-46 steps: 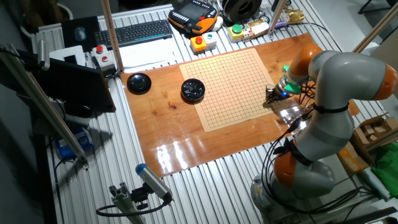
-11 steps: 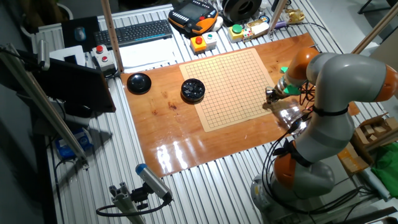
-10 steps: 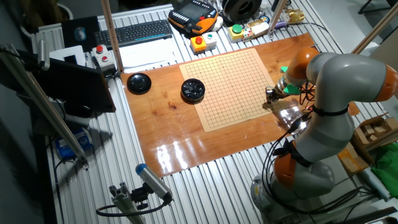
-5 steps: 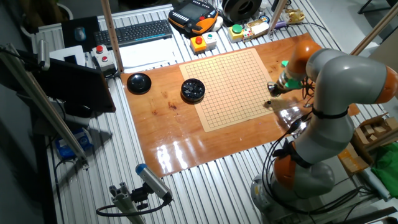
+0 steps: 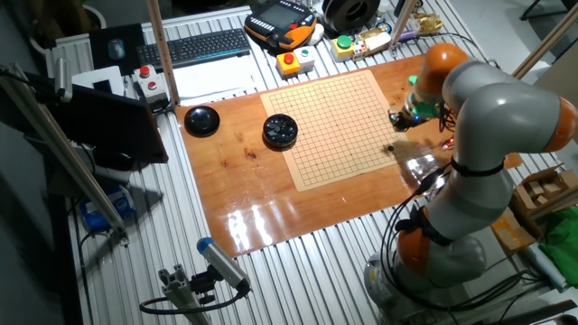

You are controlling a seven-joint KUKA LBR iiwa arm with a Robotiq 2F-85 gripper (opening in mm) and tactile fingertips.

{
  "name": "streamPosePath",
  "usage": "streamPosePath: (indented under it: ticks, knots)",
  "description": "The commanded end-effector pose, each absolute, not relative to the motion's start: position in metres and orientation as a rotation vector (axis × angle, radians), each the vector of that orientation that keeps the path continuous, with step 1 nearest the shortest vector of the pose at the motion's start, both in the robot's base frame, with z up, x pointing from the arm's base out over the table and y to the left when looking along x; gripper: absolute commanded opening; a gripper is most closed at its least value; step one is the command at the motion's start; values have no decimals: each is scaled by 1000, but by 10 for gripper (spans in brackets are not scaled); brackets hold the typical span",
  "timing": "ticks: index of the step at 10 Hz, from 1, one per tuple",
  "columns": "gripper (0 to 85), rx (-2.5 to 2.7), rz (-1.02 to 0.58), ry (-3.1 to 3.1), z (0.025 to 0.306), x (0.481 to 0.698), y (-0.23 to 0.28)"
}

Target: Play the first move as black on the 3-4 point in the upper right corner of the Go board

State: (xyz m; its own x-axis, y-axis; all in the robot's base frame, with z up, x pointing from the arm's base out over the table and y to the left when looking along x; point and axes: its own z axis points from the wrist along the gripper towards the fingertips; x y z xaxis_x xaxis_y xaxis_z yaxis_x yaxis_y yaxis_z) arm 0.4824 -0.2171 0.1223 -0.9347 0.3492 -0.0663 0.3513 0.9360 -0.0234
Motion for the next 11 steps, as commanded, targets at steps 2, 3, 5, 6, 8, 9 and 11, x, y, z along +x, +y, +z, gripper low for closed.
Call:
streamPosePath:
  ticks: [2,3,5,6,8,9,11]
  knots:
    - [7,570,-25,3043,154,487,-219]
    - [7,552,-40,3052,164,487,-221]
    - [7,488,-80,3075,179,487,-226]
    - [7,460,-85,3079,183,486,-231]
    - [7,396,-127,3086,194,483,-238]
    - [7,370,-132,3090,198,480,-242]
    - [7,332,-156,3093,201,475,-244]
